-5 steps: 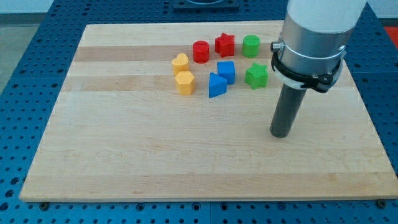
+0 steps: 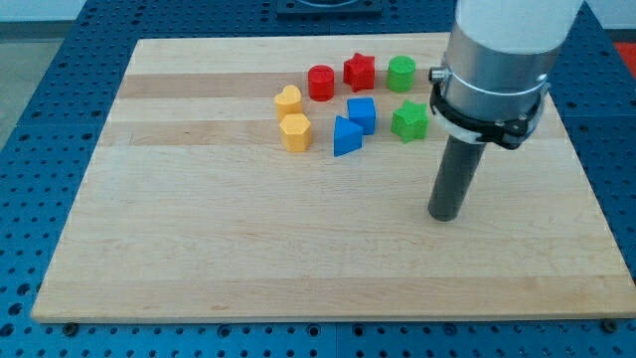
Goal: Nudge the blue triangle up a bit
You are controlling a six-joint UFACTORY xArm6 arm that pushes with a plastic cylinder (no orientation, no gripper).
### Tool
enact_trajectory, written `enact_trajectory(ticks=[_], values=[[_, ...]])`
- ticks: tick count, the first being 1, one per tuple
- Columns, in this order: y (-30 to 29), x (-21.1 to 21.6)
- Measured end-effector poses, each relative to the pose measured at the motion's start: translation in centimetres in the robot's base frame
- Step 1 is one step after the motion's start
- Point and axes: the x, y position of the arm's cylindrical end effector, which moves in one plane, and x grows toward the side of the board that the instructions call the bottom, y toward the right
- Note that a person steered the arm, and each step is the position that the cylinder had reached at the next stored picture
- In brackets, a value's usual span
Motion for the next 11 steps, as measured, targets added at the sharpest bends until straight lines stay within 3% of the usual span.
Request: enact_trajectory(ticks=[1,5,7,11], values=[[-4.0,0.0],[-4.2,-0.4],[-11.8,-8.0],[-15.0,-8.1]])
